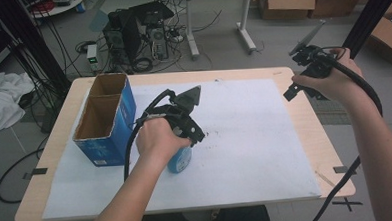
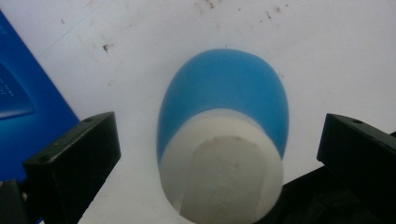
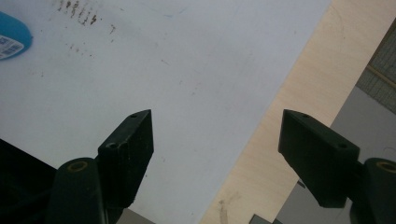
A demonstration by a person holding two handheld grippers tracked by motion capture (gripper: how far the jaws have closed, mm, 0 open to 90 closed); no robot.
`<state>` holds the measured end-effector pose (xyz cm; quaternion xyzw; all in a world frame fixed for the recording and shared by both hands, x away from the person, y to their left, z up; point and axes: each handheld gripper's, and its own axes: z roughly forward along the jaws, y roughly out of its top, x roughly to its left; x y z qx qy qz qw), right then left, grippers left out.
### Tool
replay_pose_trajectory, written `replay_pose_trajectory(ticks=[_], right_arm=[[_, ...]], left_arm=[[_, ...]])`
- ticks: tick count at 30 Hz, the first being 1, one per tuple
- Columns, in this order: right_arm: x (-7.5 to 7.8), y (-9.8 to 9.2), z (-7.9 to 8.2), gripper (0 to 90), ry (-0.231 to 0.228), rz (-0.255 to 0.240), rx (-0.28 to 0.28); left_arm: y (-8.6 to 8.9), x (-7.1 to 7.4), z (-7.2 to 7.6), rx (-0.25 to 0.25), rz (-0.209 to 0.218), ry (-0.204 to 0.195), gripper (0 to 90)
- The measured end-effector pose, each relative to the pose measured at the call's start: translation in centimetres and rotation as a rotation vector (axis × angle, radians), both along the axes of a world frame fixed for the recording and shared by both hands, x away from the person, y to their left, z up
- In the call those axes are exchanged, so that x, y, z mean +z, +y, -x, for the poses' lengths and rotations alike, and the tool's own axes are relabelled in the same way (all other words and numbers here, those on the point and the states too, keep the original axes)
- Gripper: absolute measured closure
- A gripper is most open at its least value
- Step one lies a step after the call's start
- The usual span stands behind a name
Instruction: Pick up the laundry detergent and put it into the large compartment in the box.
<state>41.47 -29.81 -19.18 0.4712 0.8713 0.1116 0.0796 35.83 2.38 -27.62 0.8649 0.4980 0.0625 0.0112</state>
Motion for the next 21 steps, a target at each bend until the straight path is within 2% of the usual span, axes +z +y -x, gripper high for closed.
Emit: replay_pose_trajectory(ticks=[14, 21], right_arm=[[-0.2, 0.0, 0.0, 26.8, 0.002, -0.005, -0.001], [-0.3, 0.0, -0.1, 26.8, 0.001, -0.010, -0.002]], left_arm=[[-0.3, -1.0, -0.2, -0.005, -0.009, 0.016, 0.2], [-0.3, -1.2, -0.3, -0.014, -0.016, 0.022, 3.6]])
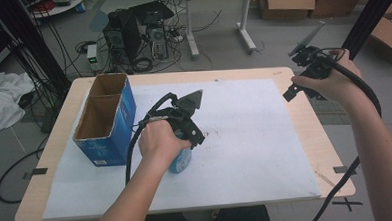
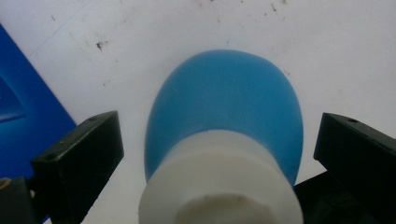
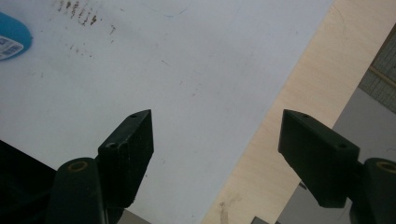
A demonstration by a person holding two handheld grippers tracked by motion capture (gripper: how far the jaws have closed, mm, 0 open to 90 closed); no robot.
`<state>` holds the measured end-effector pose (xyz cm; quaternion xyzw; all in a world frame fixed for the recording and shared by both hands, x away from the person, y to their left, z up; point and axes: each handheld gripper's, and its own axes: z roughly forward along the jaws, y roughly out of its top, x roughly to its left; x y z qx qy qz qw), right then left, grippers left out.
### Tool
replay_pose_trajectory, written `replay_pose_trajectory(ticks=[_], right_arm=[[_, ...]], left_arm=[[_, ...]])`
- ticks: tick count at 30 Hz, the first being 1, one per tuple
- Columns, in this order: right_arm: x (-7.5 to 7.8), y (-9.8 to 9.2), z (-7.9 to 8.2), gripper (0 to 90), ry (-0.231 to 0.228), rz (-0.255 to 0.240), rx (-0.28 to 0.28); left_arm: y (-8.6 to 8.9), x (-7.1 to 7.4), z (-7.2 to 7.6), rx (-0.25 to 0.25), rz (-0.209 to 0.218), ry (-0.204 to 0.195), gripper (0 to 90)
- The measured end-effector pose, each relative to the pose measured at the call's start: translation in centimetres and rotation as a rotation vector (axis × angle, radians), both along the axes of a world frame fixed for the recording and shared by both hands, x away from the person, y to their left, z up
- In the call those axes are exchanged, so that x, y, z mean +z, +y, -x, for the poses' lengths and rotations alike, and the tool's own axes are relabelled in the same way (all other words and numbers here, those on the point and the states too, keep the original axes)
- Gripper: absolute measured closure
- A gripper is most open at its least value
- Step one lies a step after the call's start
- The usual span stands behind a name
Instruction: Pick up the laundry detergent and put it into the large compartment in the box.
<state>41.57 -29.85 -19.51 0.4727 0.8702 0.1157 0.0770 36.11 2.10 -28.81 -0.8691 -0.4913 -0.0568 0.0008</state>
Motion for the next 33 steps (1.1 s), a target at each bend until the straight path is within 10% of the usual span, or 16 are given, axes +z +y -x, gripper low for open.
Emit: replay_pose_trajectory(ticks=[33], right_arm=[[-0.29, 0.10, -0.13, 26.8, 0.001, -0.005, -0.001]], left_arm=[[0.31, -0.02, 0.03, -0.022, -0.005, -0.004, 30.7]])
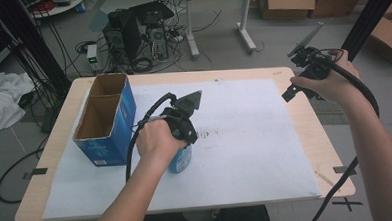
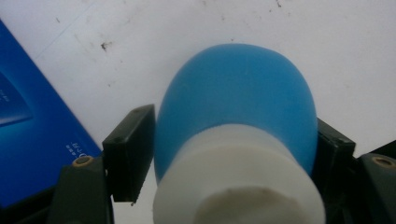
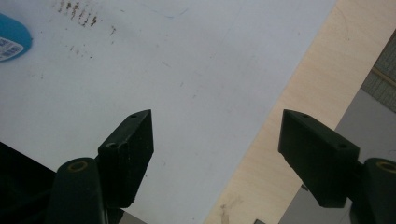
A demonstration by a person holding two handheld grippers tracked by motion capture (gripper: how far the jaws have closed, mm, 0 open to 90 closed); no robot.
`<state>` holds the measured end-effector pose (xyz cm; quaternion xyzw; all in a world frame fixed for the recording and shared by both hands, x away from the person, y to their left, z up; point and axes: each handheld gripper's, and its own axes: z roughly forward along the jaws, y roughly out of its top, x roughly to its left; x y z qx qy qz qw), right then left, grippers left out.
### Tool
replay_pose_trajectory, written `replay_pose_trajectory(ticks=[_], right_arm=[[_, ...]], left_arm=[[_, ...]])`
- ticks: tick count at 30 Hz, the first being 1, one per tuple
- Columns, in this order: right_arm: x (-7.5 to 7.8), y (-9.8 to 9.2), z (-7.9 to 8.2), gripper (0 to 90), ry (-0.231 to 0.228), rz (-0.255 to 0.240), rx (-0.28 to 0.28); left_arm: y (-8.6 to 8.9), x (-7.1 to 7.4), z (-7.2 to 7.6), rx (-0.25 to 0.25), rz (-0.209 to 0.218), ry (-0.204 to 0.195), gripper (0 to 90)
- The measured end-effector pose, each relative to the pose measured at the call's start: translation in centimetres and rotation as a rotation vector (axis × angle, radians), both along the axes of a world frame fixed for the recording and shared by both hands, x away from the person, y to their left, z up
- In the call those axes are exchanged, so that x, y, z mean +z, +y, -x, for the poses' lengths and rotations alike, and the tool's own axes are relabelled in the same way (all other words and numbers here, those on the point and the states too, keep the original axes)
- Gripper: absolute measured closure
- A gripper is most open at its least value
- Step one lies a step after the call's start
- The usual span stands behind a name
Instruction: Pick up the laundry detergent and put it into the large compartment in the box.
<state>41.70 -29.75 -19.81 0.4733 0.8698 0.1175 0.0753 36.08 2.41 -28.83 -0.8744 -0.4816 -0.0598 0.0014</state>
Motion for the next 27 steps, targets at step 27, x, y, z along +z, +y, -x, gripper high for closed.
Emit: replay_pose_trajectory(ticks=[27], right_arm=[[0.11, 0.07, -0.11, 26.7, -0.003, 0.000, 0.005]], left_arm=[[0.24, 0.40, -0.20, -0.012, 0.037, 0.045, 37.8]])
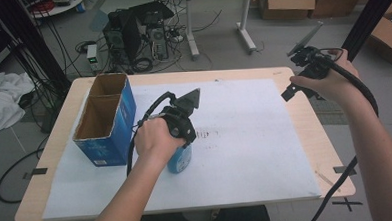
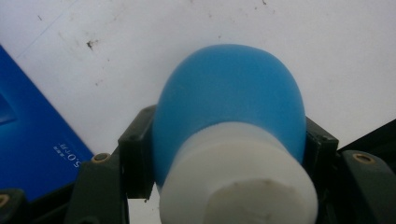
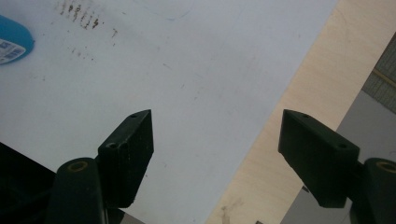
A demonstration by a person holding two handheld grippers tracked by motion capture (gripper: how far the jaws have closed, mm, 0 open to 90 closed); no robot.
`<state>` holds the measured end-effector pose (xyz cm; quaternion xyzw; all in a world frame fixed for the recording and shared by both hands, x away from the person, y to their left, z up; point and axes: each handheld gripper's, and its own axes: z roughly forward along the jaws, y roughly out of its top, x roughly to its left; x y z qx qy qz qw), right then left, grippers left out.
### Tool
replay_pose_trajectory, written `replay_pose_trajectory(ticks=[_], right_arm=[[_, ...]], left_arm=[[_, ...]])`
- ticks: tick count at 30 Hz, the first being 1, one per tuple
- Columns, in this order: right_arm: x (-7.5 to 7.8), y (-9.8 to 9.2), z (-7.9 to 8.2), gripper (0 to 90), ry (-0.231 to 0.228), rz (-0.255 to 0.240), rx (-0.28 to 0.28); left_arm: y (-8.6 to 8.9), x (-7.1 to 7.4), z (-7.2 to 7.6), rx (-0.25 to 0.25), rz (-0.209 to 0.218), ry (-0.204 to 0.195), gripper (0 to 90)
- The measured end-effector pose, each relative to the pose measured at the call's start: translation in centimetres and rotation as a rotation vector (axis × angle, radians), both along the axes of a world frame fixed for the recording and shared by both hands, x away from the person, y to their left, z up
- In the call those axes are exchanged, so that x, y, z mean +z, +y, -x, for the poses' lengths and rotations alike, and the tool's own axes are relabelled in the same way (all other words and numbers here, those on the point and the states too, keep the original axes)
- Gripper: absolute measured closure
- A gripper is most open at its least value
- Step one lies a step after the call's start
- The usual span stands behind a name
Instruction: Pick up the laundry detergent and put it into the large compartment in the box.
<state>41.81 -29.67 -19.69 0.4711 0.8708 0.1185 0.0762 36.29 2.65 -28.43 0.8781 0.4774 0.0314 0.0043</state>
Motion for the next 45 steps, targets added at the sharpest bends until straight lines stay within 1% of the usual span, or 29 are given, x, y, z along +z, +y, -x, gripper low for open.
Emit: replay_pose_trajectory(ticks=[2, 5, 6, 8, 10, 14, 17, 19, 22, 26, 28, 31, 33, 34, 36, 39, 43, 45], right_arm=[[0.0, 0.0, 0.0, 26.8, -0.001, -0.001, -0.003], [0.1, 0.0, 0.0, 26.8, -0.001, -0.003, -0.005], [0.2, 0.0, 0.0, 26.8, -0.003, -0.003, -0.003], [0.2, 0.0, 0.0, 26.8, -0.003, -0.004, -0.003], [0.3, 0.0, 0.0, 26.8, -0.004, -0.003, 0.000], [0.3, -0.1, 0.1, 26.7, -0.006, -0.006, -0.002], [0.2, -0.2, 0.1, 26.7, -0.004, -0.008, -0.005], [0.1, -0.3, 0.1, 26.8, -0.002, -0.005, -0.009], [0.1, -0.4, 0.1, 26.8, -0.002, -0.008, -0.009], [0.3, -0.3, 0.0, 26.7, -0.002, -0.009, -0.015], [0.3, -0.3, 0.0, 26.7, -0.005, -0.009, -0.011], [0.2, -0.3, -0.1, 26.7, -0.006, -0.009, -0.008], [0.2, -0.2, -0.1, 26.8, -0.005, -0.006, -0.006], [0.2, -0.2, -0.1, 26.8, -0.005, -0.006, -0.008], [0.3, -0.2, -0.1, 26.8, -0.002, -0.010, -0.015], [0.2, -0.4, -0.2, 26.7, -0.004, -0.007, -0.012], [0.1, -0.5, -0.2, 26.8, 0.000, -0.006, -0.018], [0.1, -0.5, -0.2, 26.7, -0.001, -0.003, -0.019]], left_arm=[[0.0, 0.1, 0.0, -0.004, -0.002, 0.005, 37.9], [-0.1, 0.7, 0.0, -0.009, -0.002, 0.012, 37.9], [-0.1, 1.0, 0.0, -0.009, 0.001, 0.009, 37.9], [0.0, 1.7, 0.0, -0.003, 0.004, 0.017, 37.9], [0.1, 2.6, -0.1, 0.000, 0.009, 0.011, 38.0], [0.8, 4.9, -0.2, 0.014, 0.024, 0.006, 38.0], [1.7, 7.0, -0.5, 0.041, 0.041, 0.011, 38.0], [2.2, 8.1, -0.6, 0.059, 0.051, 0.000, 38.0], [3.1, 10.0, -0.8, 0.079, 0.048, -0.018, 38.0], [4.7, 12.4, -1.1, 0.129, 0.049, -0.049, 38.0], [5.4, 13.3, -1.2, 0.160, 0.052, -0.062, 38.1], [6.9, 14.5, -1.5, 0.201, 0.055, -0.076, 38.1], [7.9, 15.3, -1.7, 0.238, 0.058, -0.087, 38.1], [8.3, 15.5, -1.8, 0.245, 0.057, -0.087, 38.1], [9.5, 16.2, -1.9, 0.291, 0.065, -0.092, 38.1], [11.2, 16.9, -2.0, 0.351, 0.079, -0.112, 38.1], [13.5, 17.7, -2.1, 0.411, 0.064, -0.130, 38.1], [14.8, 17.9, -2.2, 0.451, 0.057, -0.141, 38.1]])
